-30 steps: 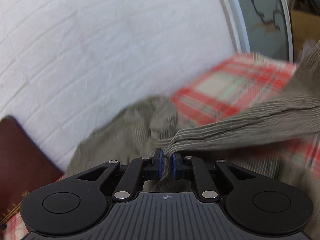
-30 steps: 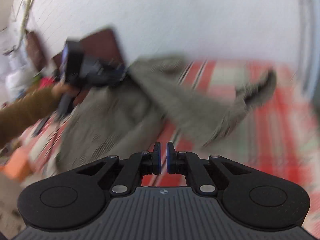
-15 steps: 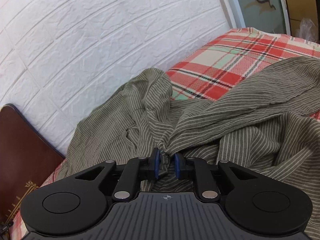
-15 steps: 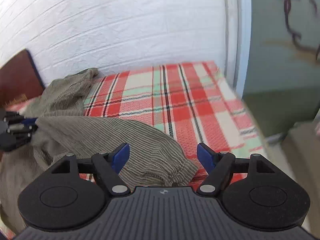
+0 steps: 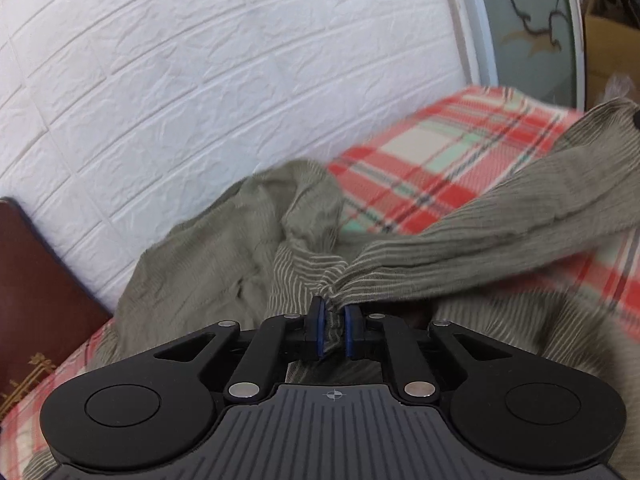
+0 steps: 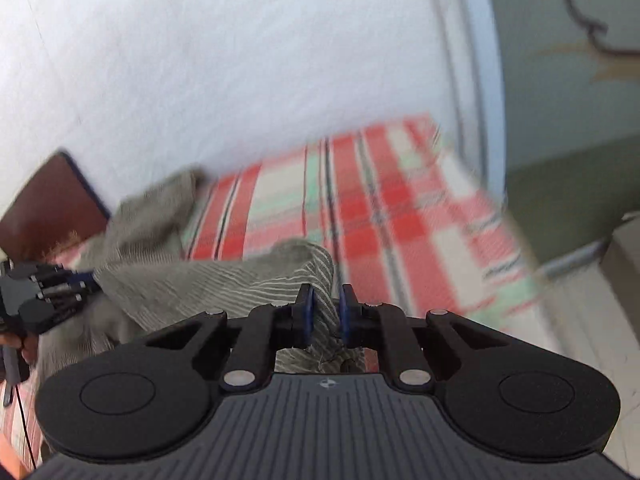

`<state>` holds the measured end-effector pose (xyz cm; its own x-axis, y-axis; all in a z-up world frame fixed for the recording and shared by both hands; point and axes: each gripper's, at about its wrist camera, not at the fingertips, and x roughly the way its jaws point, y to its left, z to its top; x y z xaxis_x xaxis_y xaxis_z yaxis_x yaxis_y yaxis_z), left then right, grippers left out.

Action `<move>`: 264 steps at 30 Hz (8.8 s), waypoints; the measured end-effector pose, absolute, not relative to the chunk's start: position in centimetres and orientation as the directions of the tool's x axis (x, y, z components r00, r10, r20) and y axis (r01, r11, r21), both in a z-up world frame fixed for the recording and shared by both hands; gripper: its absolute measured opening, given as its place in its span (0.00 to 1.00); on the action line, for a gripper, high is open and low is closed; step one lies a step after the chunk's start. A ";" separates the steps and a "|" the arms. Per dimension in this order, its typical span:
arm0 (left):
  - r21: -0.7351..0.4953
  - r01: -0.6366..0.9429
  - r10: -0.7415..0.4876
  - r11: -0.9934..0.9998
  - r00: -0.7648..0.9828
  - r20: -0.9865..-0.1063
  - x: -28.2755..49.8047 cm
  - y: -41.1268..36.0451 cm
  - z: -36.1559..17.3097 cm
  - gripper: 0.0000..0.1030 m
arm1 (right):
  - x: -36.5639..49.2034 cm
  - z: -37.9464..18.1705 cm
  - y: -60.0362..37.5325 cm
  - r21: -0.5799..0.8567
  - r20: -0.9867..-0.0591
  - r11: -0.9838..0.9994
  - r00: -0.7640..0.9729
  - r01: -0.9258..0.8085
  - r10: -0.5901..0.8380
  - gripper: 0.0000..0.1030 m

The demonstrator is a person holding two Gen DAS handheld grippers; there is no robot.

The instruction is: Fold clothes

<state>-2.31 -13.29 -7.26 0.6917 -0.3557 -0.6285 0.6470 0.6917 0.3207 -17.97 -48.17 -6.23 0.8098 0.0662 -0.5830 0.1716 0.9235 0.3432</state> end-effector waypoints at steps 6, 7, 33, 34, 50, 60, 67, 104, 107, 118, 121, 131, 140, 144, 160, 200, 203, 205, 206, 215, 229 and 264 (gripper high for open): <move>0.320 0.745 -0.413 0.585 0.613 -0.673 -3.7 -18.4 -9.2 0.06 | -23.0 -4.8 -51.4 0.307 -0.579 0.908 0.813 0.284 -0.058 0.14; 0.332 0.759 -0.408 0.560 0.602 -0.686 -4.1 -19.1 -10.0 0.06 | -23.5 -5.7 -51.7 0.312 -0.603 0.900 0.795 0.305 -0.061 0.15; 0.280 0.490 -0.094 0.825 0.609 -0.788 11.6 -29.9 -9.0 0.80 | -25.0 -10.6 -53.4 0.383 -0.628 0.861 0.778 0.334 -0.022 0.62; 0.279 0.481 -0.083 0.831 0.603 -0.793 12.1 -30.0 -9.4 0.79 | -24.9 -10.7 -53.6 0.378 -0.631 0.863 0.775 0.336 -0.025 0.62; -0.058 0.372 -0.292 0.926 0.614 -0.733 14.6 -26.6 -7.5 0.07 | -24.5 -10.7 -54.0 0.309 -0.608 0.885 0.788 0.349 -0.098 0.12; -0.164 0.360 -0.367 0.919 0.623 -0.691 14.7 -28.0 -9.4 0.75 | -23.7 -13.9 -56.3 0.326 -0.678 0.804 0.716 0.497 -0.167 0.13; -0.220 0.395 -0.432 0.892 0.604 -0.669 15.1 -26.0 -5.9 0.76 | -25.4 -11.5 -56.5 0.332 -0.598 0.782 0.759 0.527 -0.257 0.42; 0.263 0.573 -0.223 0.776 0.639 -0.736 13.9 -32.0 -11.0 0.39 | -15.2 -12.7 -57.2 0.064 -0.715 0.954 0.681 0.293 -0.161 0.10; 0.236 0.615 -0.292 0.752 0.633 -0.717 12.1 -30.6 -8.6 0.61 | -16.6 -11.4 -56.8 0.106 -0.666 0.941 0.725 0.322 -0.173 0.45; 0.093 0.534 -0.377 0.841 0.700 -0.607 0.1 -10.0 -0.3 0.87 | -20.6 -5.6 -43.0 0.265 -0.459 0.957 0.858 -0.114 0.229 0.76; 0.069 0.425 -0.291 0.903 0.720 -0.630 -3.3 -2.7 -1.8 0.87 | -19.3 -7.1 -38.3 0.289 -0.487 0.929 0.801 -0.230 0.349 0.77; -0.148 0.208 -0.251 0.967 0.660 -0.708 -12.0 10.6 -9.0 0.87 | -16.9 -10.4 -31.6 0.433 -0.592 0.882 0.680 -0.185 0.433 0.77; -0.284 0.331 -0.430 0.900 0.560 -0.709 -12.2 8.0 -11.6 0.03 | -17.3 -11.4 -29.7 0.461 -0.685 0.878 0.578 -0.127 0.443 0.03; -0.367 0.306 -0.477 0.878 0.600 -0.642 -12.9 9.7 -9.3 0.02 | -20.6 -8.2 -30.4 0.525 -0.610 0.837 0.617 -0.155 0.497 0.02; -0.302 0.287 -0.417 0.909 0.611 -0.673 -18.1 13.1 -7.7 0.46 | -25.4 -7.8 -29.4 0.550 -0.605 0.829 0.634 -0.103 0.481 0.78; -0.431 0.260 -0.419 0.864 0.846 -0.329 3.9 7.2 4.4 0.00 | -1.3 4.0 -29.8 0.468 -0.266 0.835 0.855 -0.290 0.445 0.01; -0.398 0.203 -0.350 0.895 0.872 -0.342 8.0 6.1 3.2 0.28 | 2.8 3.2 -30.0 0.437 -0.257 0.867 0.891 -0.240 0.376 0.01; -0.349 0.147 -0.289 0.925 0.871 -0.398 10.5 5.1 1.2 0.66 | 4.7 1.1 -30.5 0.454 -0.303 0.872 0.889 -0.182 0.344 0.04; -0.314 0.129 -0.264 0.941 0.859 -0.439 11.5 4.7 -0.2 0.83 | 5.5 -0.1 -30.8 0.470 -0.335 0.870 0.881 -0.150 0.333 0.04; -0.313 0.078 -0.251 0.947 0.786 -0.565 9.9 9.8 -6.3 0.83 | 8.2 -7.7 -33.7 0.540 -0.501 0.840 0.823 0.053 0.270 0.64; -0.204 0.171 -0.261 0.964 0.754 -0.603 -4.1 8.4 -11.3 0.83 | -5.2 -9.6 -23.5 0.437 -0.469 0.847 0.727 -0.302 0.501 0.70; -0.219 0.242 -0.322 0.945 0.796 -0.512 -6.5 10.8 -1.4 0.06 | -12.2 -5.1 -27.2 0.697 -0.259 0.602 0.645 -0.390 0.719 0.01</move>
